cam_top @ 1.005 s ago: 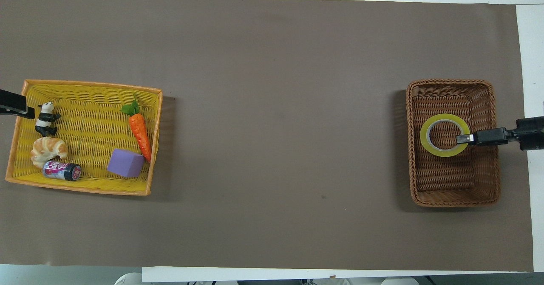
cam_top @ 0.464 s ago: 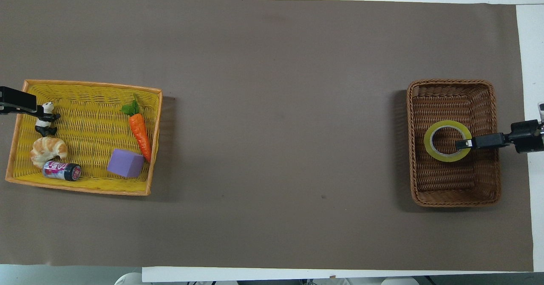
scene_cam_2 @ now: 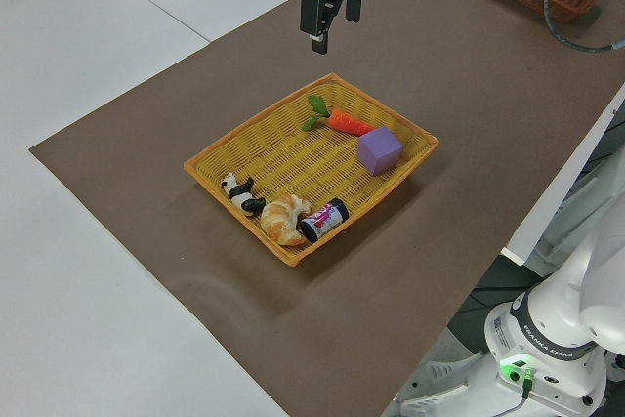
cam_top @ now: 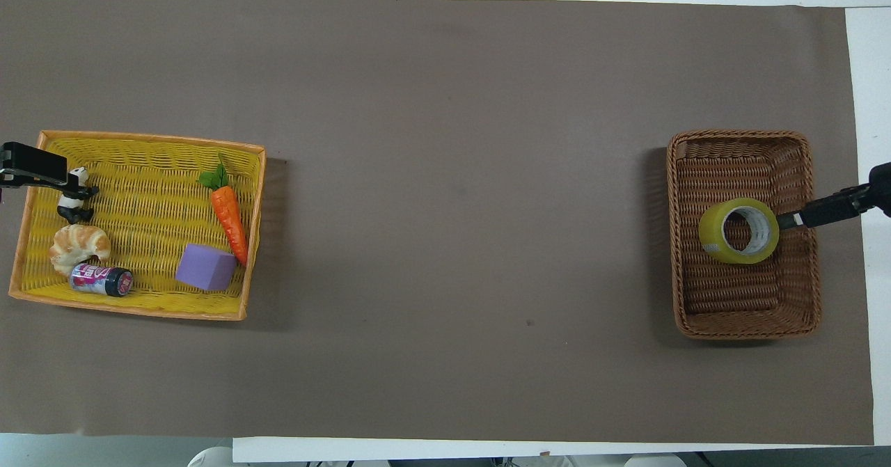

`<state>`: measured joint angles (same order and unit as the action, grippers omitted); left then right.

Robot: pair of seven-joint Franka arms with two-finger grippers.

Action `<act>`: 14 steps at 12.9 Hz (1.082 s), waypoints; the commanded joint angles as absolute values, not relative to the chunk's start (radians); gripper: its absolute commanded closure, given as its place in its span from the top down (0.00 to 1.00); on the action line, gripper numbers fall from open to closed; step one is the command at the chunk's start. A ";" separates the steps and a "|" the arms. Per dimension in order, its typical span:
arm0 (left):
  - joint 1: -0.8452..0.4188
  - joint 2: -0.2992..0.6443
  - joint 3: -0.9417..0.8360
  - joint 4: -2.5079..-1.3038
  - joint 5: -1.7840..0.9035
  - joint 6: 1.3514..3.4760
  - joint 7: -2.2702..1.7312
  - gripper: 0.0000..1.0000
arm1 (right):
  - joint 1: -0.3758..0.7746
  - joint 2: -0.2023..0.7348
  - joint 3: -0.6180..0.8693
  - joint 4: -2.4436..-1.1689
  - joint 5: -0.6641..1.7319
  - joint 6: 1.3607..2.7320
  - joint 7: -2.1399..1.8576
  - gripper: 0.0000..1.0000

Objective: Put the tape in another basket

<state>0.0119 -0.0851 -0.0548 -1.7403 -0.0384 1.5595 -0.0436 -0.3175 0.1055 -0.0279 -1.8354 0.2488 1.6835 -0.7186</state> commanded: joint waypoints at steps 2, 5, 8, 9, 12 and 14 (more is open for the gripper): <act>0.012 -0.041 -0.058 -1.625 -0.017 1.457 -0.038 1.00 | -0.208 -0.043 -0.015 -1.825 0.120 1.631 -0.446 1.00; 0.015 -0.026 -0.058 -1.624 -0.015 1.473 -0.038 1.00 | -0.137 -0.060 -0.014 -1.713 -0.010 1.498 -0.240 1.00; 0.017 -0.015 -0.060 -1.643 -0.018 1.511 -0.038 1.00 | -0.117 -0.003 -0.008 -1.579 -0.063 1.404 -0.233 1.00; 0.018 -0.017 -0.060 -1.646 -0.018 1.509 -0.038 1.00 | -0.112 -0.005 -0.009 -1.572 -0.066 1.398 -0.227 1.00; 0.021 -0.021 -0.058 -1.657 -0.017 1.511 -0.034 1.00 | -0.100 0.003 -0.031 -1.569 -0.048 1.390 -0.193 1.00; 0.020 -0.023 -0.054 -1.658 -0.018 1.506 -0.031 1.00 | -0.037 -0.008 -0.109 -1.581 -0.045 1.393 -0.186 1.00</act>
<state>0.0183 -0.0189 -0.0564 -1.6563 -0.0369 1.5027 -0.0436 -0.0880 -0.0104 -0.0506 -1.5969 -0.0397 1.4130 -0.2084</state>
